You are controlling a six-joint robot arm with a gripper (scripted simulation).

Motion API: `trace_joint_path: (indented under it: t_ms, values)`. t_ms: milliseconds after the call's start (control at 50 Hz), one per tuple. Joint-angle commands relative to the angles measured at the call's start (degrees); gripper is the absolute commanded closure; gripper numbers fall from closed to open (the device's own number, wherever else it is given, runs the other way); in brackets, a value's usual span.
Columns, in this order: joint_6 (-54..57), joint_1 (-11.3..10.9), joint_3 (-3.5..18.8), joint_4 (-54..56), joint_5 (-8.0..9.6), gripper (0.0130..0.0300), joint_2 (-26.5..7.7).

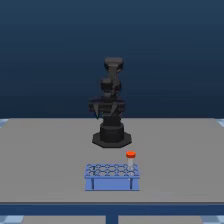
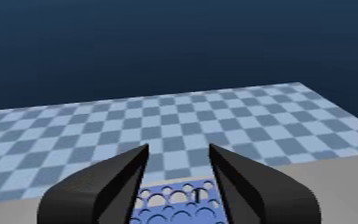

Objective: Pick up the centrifuge tube on the rack

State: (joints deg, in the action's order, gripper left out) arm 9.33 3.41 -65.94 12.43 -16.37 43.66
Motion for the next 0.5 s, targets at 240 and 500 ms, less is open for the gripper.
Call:
trace_joint_path:
  t_ms: [240,500]
  values:
    - [12.9,-4.8,1.1,13.0,0.03,0.0130,-2.7]
    - [23.3,-8.9,2.5,24.5,-0.47,0.0130,-6.1]
